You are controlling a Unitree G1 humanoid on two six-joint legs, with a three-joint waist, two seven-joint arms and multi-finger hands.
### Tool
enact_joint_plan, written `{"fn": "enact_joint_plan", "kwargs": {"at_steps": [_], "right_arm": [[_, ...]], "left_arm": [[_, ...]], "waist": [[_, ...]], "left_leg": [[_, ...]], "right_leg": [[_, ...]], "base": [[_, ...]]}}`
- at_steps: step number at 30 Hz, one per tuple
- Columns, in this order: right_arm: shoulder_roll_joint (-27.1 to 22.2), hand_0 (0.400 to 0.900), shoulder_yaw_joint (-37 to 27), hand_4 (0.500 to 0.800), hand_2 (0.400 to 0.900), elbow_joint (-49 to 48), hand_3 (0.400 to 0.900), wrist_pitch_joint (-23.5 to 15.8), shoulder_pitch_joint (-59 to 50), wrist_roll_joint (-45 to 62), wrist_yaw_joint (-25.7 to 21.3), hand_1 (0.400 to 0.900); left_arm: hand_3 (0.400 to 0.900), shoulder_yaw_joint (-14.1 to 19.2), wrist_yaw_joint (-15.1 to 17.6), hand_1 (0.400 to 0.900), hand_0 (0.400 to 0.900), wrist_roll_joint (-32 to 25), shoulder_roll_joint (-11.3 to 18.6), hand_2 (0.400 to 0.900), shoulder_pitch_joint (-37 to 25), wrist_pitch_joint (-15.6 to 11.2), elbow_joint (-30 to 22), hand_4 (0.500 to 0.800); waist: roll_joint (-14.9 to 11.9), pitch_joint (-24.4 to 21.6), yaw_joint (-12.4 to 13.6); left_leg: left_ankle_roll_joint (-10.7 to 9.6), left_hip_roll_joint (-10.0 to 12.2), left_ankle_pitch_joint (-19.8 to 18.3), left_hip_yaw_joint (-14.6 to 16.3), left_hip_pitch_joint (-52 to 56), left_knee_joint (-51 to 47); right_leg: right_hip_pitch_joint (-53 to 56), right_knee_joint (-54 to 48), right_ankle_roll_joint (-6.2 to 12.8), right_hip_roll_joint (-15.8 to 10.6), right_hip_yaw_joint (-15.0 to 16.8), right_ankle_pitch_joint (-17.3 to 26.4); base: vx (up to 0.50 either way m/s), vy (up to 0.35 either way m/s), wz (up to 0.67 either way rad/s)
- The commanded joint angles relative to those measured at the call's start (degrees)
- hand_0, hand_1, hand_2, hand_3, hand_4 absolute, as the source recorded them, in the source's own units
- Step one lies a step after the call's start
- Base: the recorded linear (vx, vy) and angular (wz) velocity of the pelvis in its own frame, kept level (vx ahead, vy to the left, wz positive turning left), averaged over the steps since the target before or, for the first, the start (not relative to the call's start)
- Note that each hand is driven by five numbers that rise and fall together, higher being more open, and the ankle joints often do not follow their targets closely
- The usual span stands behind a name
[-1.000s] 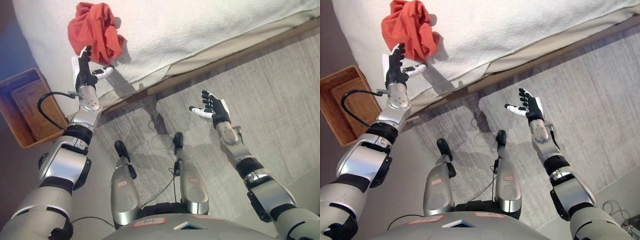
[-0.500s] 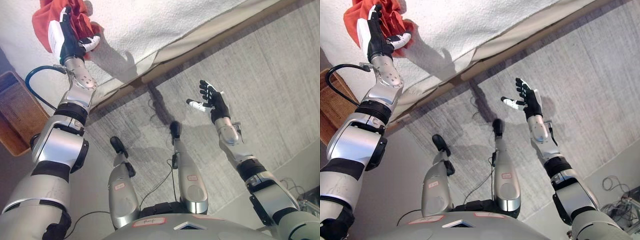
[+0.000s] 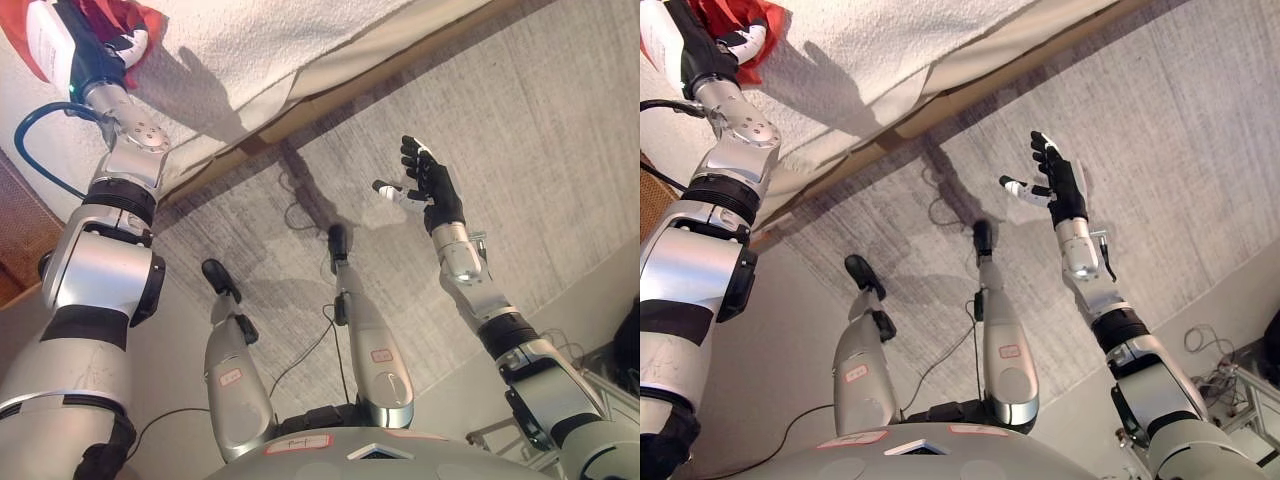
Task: Put the clothes on the bed into the basket.
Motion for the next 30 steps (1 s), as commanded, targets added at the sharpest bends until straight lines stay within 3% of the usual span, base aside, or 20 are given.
{"fn": "enact_joint_plan", "kwargs": {"at_steps": [1, 7, 8, 9, 22, 30], "right_arm": [[-3.98, 0.9, -2.5, 0.8, 0.9, -4.77, 0.9, -5.42, 1.49, 0.79, -1.26, 0.9], [-4.36, 0.9, -2.9, 0.8, 0.9, -5.18, 0.9, -5.56, 2.52, 0.5, -1.28, 0.9], [-4.3, 0.9, -3.01, 0.8, 0.9, -5.03, 0.9, -5.53, 2.62, 0.39, -1.19, 0.9], [-4.37, 0.9, -3.07, 0.8, 0.9, -5.14, 0.9, -5.52, 2.66, 0.26, -1.2, 0.9], [-5.14, 0.9, -3.78, 0.8, 0.9, -5.81, 0.9, -4.94, 3.55, -0.76, -0.46, 0.9], [-4.53, 0.9, -5.27, 0.8, 0.9, -2.4, 0.9, -3.6, 4.25, -1.1, 0.39, 0.9]], "left_arm": [[0.9, 2.13, 4.27, 0.9, 0.9, -1.11, 5.82, 0.9, -3.92, -0.99, 4.11, 0.8], [0.9, 2.77, 4.48, 0.9, 0.9, -1.61, 6.86, 0.9, -2.91, -0.76, 4.55, 0.8], [0.465, 3.03, 3.88, 0.465, 0.465, -2.09, 6.67, 0.465, -2.73, -0.79, 4.79, 0.539], [0.4, 3.32, 3.63, 0.4, 0.4, -2.54, 6.56, 0.4, -2.69, -0.94, 4.81, 0.5], [0.4, 3.59, 0.55, 0.4, 0.4, -3.34, 5.63, 0.4, -1.4, -1.92, 3.86, 0.5], [0.4, 4.44, -5.52, 0.4, 0.4, -4.76, 4.78, 0.4, 3.36, -3.7, 0.66, 0.5]], "waist": [[1.0, -3.28, -0.46], [1.77, -4.12, -0.39], [1.86, -4.22, -0.26], [1.91, -4.31, -0.18], [2.05, -6.37, 0.08], [2.0, -7.61, 1.95]], "left_leg": [[-2.87, 1.0, -1.49, -7.49, -7.84, 6.26], [-2.99, 0.77, -1.35, -7.88, -9.1, 5.99], [-2.93, 0.74, -1.33, -7.95, -9.18, 5.98], [-2.94, 0.74, -1.29, -8.01, -9.19, 5.9], [-3.1, 0.91, -0.86, -8.5, -8.02, 4.68], [-3.29, 1.02, -0.38, -8.48, -1.78, 2.01]], "right_leg": [[2.65, -2.9, 7.69, -5.5, -2.69, 4.47], [1.52, -3.07, 7.92, -6.14, -3.3, 4.85], [1.49, -3.05, 7.91, -6.16, -3.45, 4.83], [1.44, -3.07, 7.93, -6.19, -3.55, 4.84], [2.59, -3.25, 7.81, -5.89, -4.63, 4.22], [8.13, -3.01, 7.74, -5.76, -5.75, 2.82]], "base": [[-0.04, 0.027, -0.01], [-0.01, 0.008, 0.03], [-0.01, 0.002, 0.03], [0.0, 0.0, 0.0], [0.0, -0.001, 0.0], [0.06, -0.018, 0.08]]}}
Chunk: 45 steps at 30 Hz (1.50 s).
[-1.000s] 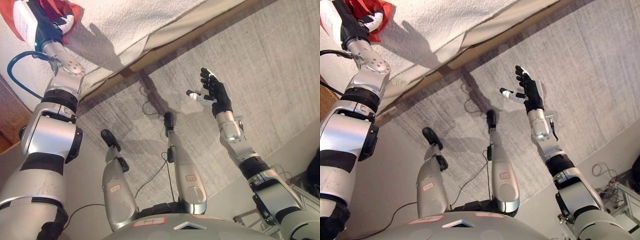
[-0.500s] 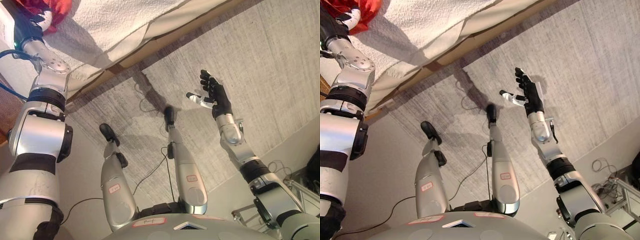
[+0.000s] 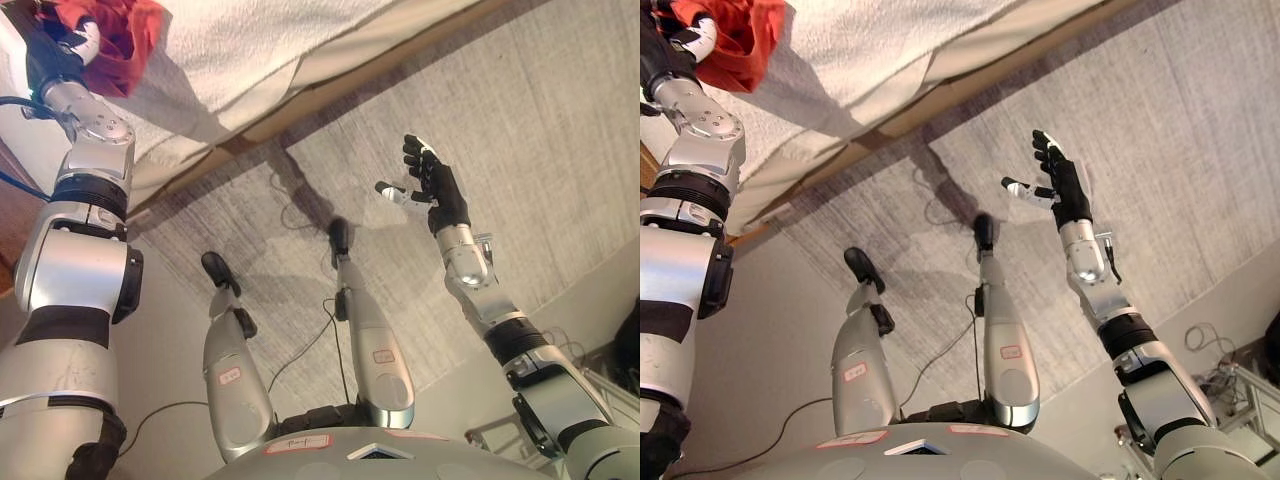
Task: Put the clothes on the bed into the basket.
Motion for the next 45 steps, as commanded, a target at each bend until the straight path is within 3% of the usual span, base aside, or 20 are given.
{"fn": "enact_joint_plan", "kwargs": {"at_steps": [1, 8, 15, 23, 25, 30, 36, 40, 45], "right_arm": [[-2.47, 0.9, -5.23, 0.8, 0.9, 1.06, 0.9, -2.98, 2.54, -0.94, 0.0, 0.9], [-2.26, 0.9, -7.5, 0.8, 0.9, 5.02, 0.9, -1.59, 4.03, -0.77, 1.47, 0.9], [-3.8, 0.9, -9.71, 0.8, 0.9, 5.87, 0.9, -0.8, 6.03, -1.56, 3.05, 0.9], [-6.32, 0.9, -10.92, 0.8, 0.9, 5.48, 0.9, -0.23, 7.79, -2.03, 5.33, 0.9], [-6.67, 0.9, -11.98, 0.8, 0.9, 5.05, 0.9, 0.01, 9.2, -1.83, 5.71, 0.9], [-6.75, 0.9, -12.21, 0.8, 0.9, 5.25, 0.9, 0.34, 10.2, -1.88, 6.9, 0.9], [-6.25, 0.9, -10.95, 0.8, 0.9, 6.45, 0.9, 0.9, 10.29, -1.97, 8.18, 0.9], [-5.7, 0.9, -9.81, 0.8, 0.9, 6.76, 0.9, 0.86, 9.62, -1.75, 8.5, 0.9], [-4.72, 0.9, -8.42, 0.8, 0.9, 6.4, 0.9, 0.79, 9.22, -1.0, 8.81, 0.9]], "left_arm": [[0.4, 1.98, -1.23, 0.4, 0.4, -0.34, 1.26, 0.4, 4.08, -3.99, -1.03, 0.5], [0.4, 5.32, -5.38, 0.4, 0.4, -0.9, 3.9, 0.4, 12.14, -4.28, -1.75, 0.5], [0.4, 8.52, -7.44, 0.4, 0.4, 0.5, 9.53, 0.4, 17.17, -3.8, -2.11, 0.5], [0.4, 13.79, -9.15, 0.4, 0.4, 1.49, 20.54, 0.4, 21.45, -3.4, -0.89, 0.5], [0.4, 14.95, -8.92, 0.4, 0.4, 2.38, 22.38, 0.4, 22.95, -2.85, -4.96, 0.5], [0.4, 16.38, -9.14, 0.4, 0.4, 4.26, 29.43, 0.4, 23.6, -2.37, -1.5, 0.5], [0.4, 18.03, -10.33, 0.4, 0.4, 5.03, 35.13, 0.4, 24.7, -1.43, 1.64, 0.5], [0.4, 17.79, -10.61, 0.4, 0.4, 4.84, 36.61, 0.4, 24.12, -1.66, 2.21, 0.5], [0.4, 15.12, -10.66, 0.4, 0.4, 4.44, 35.75, 0.4, 21.11, -1.94, 2.39, 0.5]], "waist": [[2.05, -7.64, 1.27], [1.98, -7.8, 3.74], [1.47, -7.85, 6.2], [-0.05, -7.04, 8.25], [-0.36, -6.73, 9.15], [-2.12, -6.1, 10.46], [-3.69, -6.4, 12.13], [-4.71, -6.8, 12.07], [-5.94, -7.17, 12.08]], "left_leg": [[-2.95, 0.9, -0.05, -7.84, -1.34, 0.57], [-2.83, 0.34, 1.2, -7.81, 6.75, -3.69], [-2.58, -0.24, 0.9, -8.81, 10.42, -4.41], [-2.01, -0.41, -0.39, -10.55, 9.19, -2.09], [-1.8, -0.49, -0.32, -11.1, 8.55, -2.06], [-1.63, -0.57, -0.61, -11.37, 8.25, -1.94], [-1.43, -0.79, -1.79, -11.37, 8.89, -1.82], [-1.11, -1.43, -1.85, -11.52, 8.46, -1.75], [-0.82, -2.04, -2.12, -11.89, 7.37, -1.73]], "right_leg": [[7.99, -3.07, 7.63, -5.61, -4.96, 1.66], [14.73, -2.31, 7.57, -6.15, -6.02, -0.44], [19.43, -2.18, 7.56, -6.44, -7.97, -1.94], [21.12, -2.15, 7.87, -6.69, -9.42, -1.18], [21.17, -2.26, 8.01, -6.74, -9.92, -0.84], [21.94, -2.33, 8.28, -6.88, -10.55, 0.96], [23.47, -2.5, 8.28, -7.29, -11.01, 3.82], [23.43, -2.65, 8.28, -7.7, -11.19, 5.4], [23.46, -2.75, 8.28, -8.06, -11.91, 7.55]], "base": [[0.09, -0.008, 0.18], [0.09, 0.008, 0.22], [0.03, 0.0, 0.21], [-0.02, -0.006, 0.14], [-0.03, -0.006, 0.18], [0.0, 0.006, 0.04], [0.02, 0.036, 0.03], [0.0, 0.02, 0.01], [0.01, 0.012, 0.08]]}}
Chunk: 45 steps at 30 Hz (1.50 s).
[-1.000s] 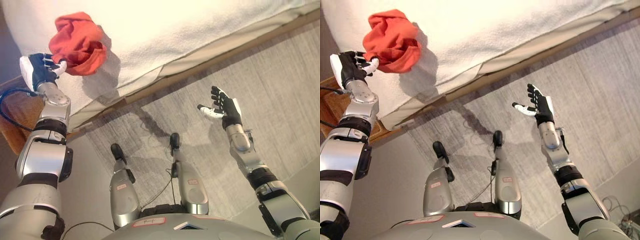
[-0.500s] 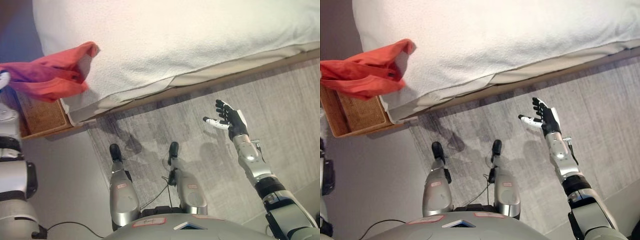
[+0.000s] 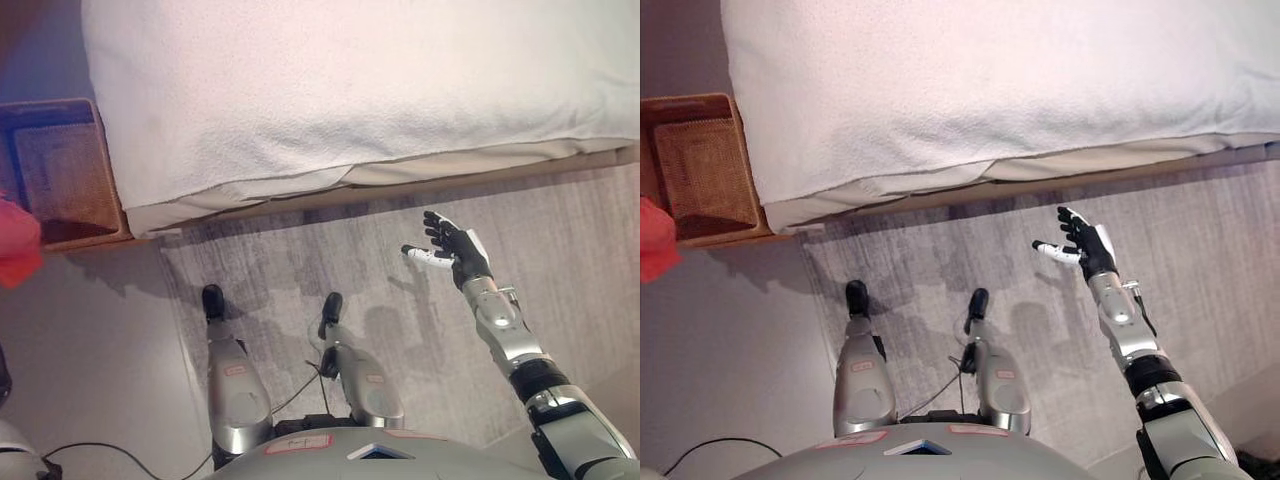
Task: Put the clothes on the bed into the basket.
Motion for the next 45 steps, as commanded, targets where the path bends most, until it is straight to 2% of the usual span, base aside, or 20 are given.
{"fn": "enact_joint_plan", "kwargs": {"at_steps": [1, 10, 16, 21, 27, 28, 29, 39, 42, 45], "right_arm": [[-2.2, 0.9, -3.15, 0.8, 0.9, -0.97, 0.9, -2.36, -1.79, 0.49, -0.91, 0.9], [-1.73, 0.9, -4.33, 0.8, 0.9, -1.74, 0.9, -2.48, 0.45, 0.52, -1.11, 0.9], [-1.43, 0.9, -5.09, 0.8, 0.9, -1.73, 0.9, -2.52, 2.32, 0.83, -1.08, 0.9], [-0.48, 0.9, -4.4, 0.8, 0.9, -0.56, 0.9, -2.51, 2.23, 1.4, -1.05, 0.9], [0.14, 0.9, -4.48, 0.8, 0.9, -0.14, 0.9, -2.57, 3.06, 2.01, -0.89, 0.9], [0.27, 0.9, -4.52, 0.8, 0.9, 0.16, 0.9, -2.6, 3.15, 1.97, -0.93, 0.9], [0.29, 0.9, -4.5, 0.8, 0.9, -0.05, 0.9, -2.56, 3.15, 2.0, -0.94, 0.9], [0.73, 0.9, -4.46, 0.8, 0.9, -0.58, 0.9, -2.89, 3.89, 1.81, -0.7, 0.9], [0.58, 0.9, -4.68, 0.8, 0.9, -0.64, 0.9, -2.98, 3.81, 1.51, -0.95, 0.9], [0.71, 0.9, -4.88, 0.8, 0.9, -0.44, 0.9, -3.0, 3.52, 1.42, -1.15, 0.9]], "left_arm": [[0.4, -2.42, 2.43, 0.4, 0.4, 1.42, 6.03, 0.4, -4.36, -3.19, 0.34, 0.5], [0.4, -5.95, 3.35, 0.4, 0.4, 2.11, 7.04, 0.4, -9.02, -3.06, -1.84, 0.5], [0.4, -11.43, 4.09, 0.4, 0.4, 2.94, 8.52, 0.4, -15.86, -2.96, -2.19, 0.5], [0.4, -14.82, 4.55, 0.4, 0.4, 3.32, 8.36, 0.4, -19.91, -3.02, -2.31, 0.5], [0.4, -16.78, 5.27, 0.4, 0.4, 3.29, 7.78, 0.4, -22.83, -2.77, -2.33, 0.5], [0.841, -17.12, 5.48, 0.841, 0.841, 3.13, 7.67, 0.841, -23.51, -2.77, -2.36, 0.765], [0.9, -17.36, 5.61, 0.9, 0.9, 3.1, 7.71, 0.9, -23.94, -2.73, -2.29, 0.8], [0.9, -17.55, 5.83, 0.9, 0.9, 3.32, 6.84, 0.9, -23.93, -3.06, -3.0, 0.8], [0.9, -16.84, 5.78, 0.9, 0.9, 1.87, 6.01, 0.9, -23.46, -3.75, -4.4, 0.8], [0.9, -15.14, 4.96, 0.9, 0.9, -2.39, 4.15, 0.9, -22.67, -5.64, -6.32, 0.8]], "waist": [[0.47, -2.0, 1.34], [-0.73, -2.31, 1.35], [-0.97, -3.24, 0.69], [-1.3, -3.44, 0.48], [-1.91, -3.54, 0.15], [-2.03, -3.53, 0.1], [-2.23, -3.54, 0.03], [-3.37, -3.8, 0.03], [-3.6, -3.81, 0.0], [-3.74, -3.8, -0.14]], "left_leg": [[1.77, -1.51, -3.74, -3.62, -3.12, 5.0], [1.9, -2.0, -3.58, -3.48, -3.35, 3.65], [1.94, -2.83, -3.51, -3.32, -3.62, 2.65], [2.08, -3.31, -3.93, -2.77, -4.08, 2.83], [2.08, -3.41, -4.66, -2.44, -4.03, 2.62], [2.07, -3.38, -4.68, -2.37, -4.04, 2.56], [2.02, -3.37, -4.71, -2.31, -4.07, 2.51], [1.95, -3.38, -5.14, -2.53, -3.94, 2.51], [1.97, -3.47, -5.15, -2.73, -3.85, 2.42], [1.97, -3.52, -5.08, -2.85, -3.81, 2.32]], "right_leg": [[6.3, 3.53, 8.42, -8.07, -1.87, 9.67], [6.55, 2.13, 8.42, -8.02, -2.31, 13.74], [6.66, 1.54, 8.42, -8.56, -2.79, 17.0], [6.52, 1.08, 8.42, -8.75, -2.71, 19.56], [6.47, 1.54, 8.42, -8.74, -2.84, 19.59], [6.42, 1.6, 8.42, -8.76, -2.99, 19.59], [6.34, 1.75, 8.42, -8.81, -3.15, 19.6], [6.12, 2.1, 8.42, -8.55, -3.14, 19.6], [6.22, 2.14, 8.42, -8.45, -3.33, 19.6], [6.3, 2.08, 8.42, -8.29, -3.27, 19.6]], "base": [[0.01, -0.002, 0.03], [0.0, 0.001, -0.02], [0.02, 0.013, 0.02], [0.0, 0.017, -0.05], [0.01, 0.005, -0.03], [0.0, 0.0, 0.0], [0.0, 0.0, 0.0], [0.0, -0.004, -0.01], [0.0, 0.0, 0.0], [0.0, 0.0, 0.0]]}}
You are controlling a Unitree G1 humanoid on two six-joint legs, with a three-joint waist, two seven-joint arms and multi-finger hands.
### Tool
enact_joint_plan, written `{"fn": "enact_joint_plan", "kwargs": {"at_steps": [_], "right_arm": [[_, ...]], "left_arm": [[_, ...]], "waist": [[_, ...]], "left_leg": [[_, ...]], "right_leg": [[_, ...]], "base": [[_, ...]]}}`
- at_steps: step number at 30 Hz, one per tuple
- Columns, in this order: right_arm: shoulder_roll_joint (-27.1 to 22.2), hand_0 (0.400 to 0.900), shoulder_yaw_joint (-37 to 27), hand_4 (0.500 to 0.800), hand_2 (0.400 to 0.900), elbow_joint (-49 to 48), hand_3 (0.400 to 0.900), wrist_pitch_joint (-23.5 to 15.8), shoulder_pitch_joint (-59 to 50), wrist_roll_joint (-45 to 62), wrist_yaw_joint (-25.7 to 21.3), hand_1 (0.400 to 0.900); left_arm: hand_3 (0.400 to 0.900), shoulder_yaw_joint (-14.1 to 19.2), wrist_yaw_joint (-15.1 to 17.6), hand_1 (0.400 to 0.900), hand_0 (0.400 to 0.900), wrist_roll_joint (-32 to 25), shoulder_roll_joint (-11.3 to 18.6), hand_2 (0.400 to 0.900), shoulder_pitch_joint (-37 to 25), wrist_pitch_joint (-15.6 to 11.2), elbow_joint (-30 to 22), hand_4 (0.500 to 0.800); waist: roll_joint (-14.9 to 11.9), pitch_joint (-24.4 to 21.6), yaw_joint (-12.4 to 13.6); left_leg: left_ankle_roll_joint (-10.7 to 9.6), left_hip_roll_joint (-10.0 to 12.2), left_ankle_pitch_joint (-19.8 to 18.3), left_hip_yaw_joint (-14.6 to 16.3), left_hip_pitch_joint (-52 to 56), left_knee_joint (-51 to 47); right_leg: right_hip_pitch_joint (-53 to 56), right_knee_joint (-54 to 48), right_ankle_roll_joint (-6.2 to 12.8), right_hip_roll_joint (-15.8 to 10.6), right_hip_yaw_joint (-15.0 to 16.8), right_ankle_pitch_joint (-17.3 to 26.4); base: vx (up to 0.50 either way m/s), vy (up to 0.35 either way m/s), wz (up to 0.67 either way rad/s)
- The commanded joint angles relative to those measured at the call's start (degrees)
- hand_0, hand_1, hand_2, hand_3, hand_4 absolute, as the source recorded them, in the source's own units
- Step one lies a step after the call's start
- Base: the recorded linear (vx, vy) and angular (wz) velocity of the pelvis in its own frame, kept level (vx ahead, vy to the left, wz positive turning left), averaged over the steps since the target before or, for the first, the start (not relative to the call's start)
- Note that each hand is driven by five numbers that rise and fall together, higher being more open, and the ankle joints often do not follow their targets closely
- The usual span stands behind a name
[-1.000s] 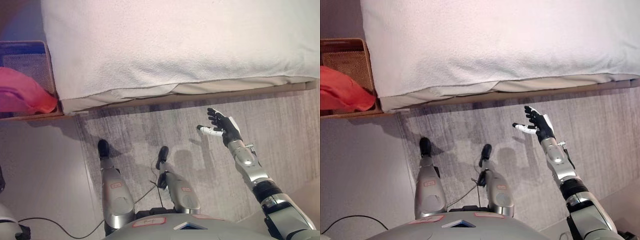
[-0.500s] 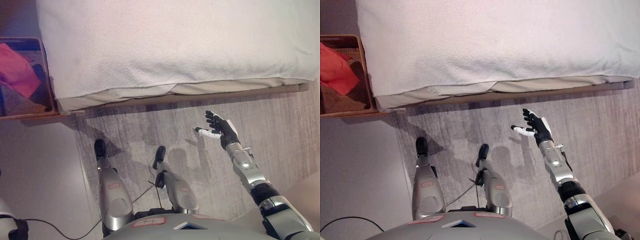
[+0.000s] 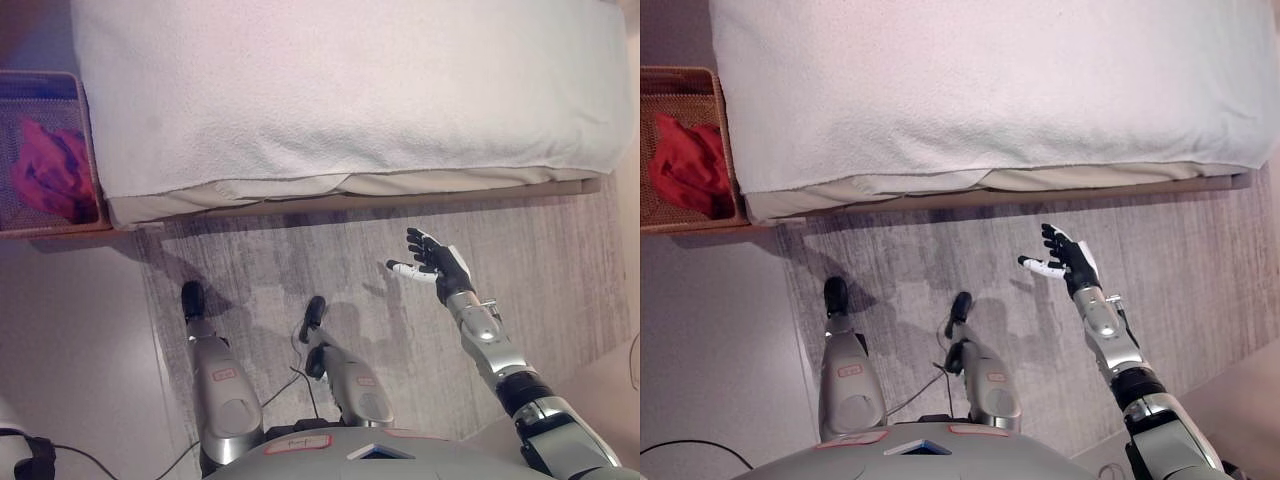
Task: Put the clothes on the bed into the basket.
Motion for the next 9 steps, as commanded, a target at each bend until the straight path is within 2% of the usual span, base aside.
{"fn": "enact_joint_plan", "kwargs": {"at_steps": [1, 5, 7, 8, 9], "right_arm": [[-2.28, 0.9, -6.07, 0.8, 0.9, -0.16, 0.9, -2.91, 0.38, 1.16, -1.66, 0.9], [-2.09, 0.9, -6.71, 0.8, 0.9, 0.93, 0.9, -2.72, -0.39, 1.55, -2.23, 0.9], [-1.85, 0.9, -7.45, 0.8, 0.9, 1.36, 0.9, -2.6, -0.89, 1.56, -2.72, 0.9], [-1.75, 0.9, -7.84, 0.8, 0.9, 1.34, 0.9, -2.58, -1.05, 1.43, -3.08, 0.9], [-1.77, 0.9, -8.07, 0.8, 0.9, 1.58, 0.9, -2.62, -1.32, 1.31, -3.15, 0.9]], "left_arm": [[0.9, 1.73, 3.29, 0.9, 0.9, -5.26, 2.36, 0.9, -2.7, -6.3, -5.82, 0.8], [0.9, 5.5, 2.3, 0.9, 0.9, -12.06, -2.64, 0.9, 2.68, -9.76, -14.13, 0.8], [0.9, 8.95, 1.94, 0.9, 0.9, -16.7, -6.29, 0.9, 7.72, -12.61, -21.79, 0.8], [0.9, 10.74, 1.86, 0.9, 0.9, -17.99, -8.57, 0.9, 11.52, -14.43, -27.76, 0.8], [0.9, 12.18, 1.77, 0.9, 0.9, -19.07, -10.09, 0.9, 14.07, -15.26, -30.58, 0.8]], "waist": [[0.88, -1.25, 0.41], [1.17, -1.0, 0.44], [1.18, -0.66, 0.69], [1.49, -0.28, 1.02], [1.52, -0.2, 1.11]], "left_leg": [[1.59, -3.34, -2.29, -1.61, 0.64, -1.58], [1.71, -3.49, -2.36, -1.72, 0.74, -1.2], [1.95, -3.84, -1.94, -1.89, 0.44, -1.02], [1.96, -3.74, -1.98, -2.07, 0.48, -0.79], [2.01, -3.82, -1.99, -2.2, 0.42, -0.55]], "right_leg": [[9.84, -1.98, 8.16, -7.84, -1.13, 18.68], [10.02, -2.31, 8.16, -7.83, -1.01, 18.68], [9.75, -2.24, 8.16, -8.16, -1.05, 18.68], [9.93, -2.43, 8.16, -8.13, -1.03, 18.65], [9.91, -2.34, 8.16, -8.22, -1.04, 18.4]], "base": [[0.0, 0.0, 0.0], [-0.01, 0.0, 0.01], [-0.04, -0.009, 0.07], [-0.03, -0.018, 0.08], [-0.02, -0.011, 0.04]]}}
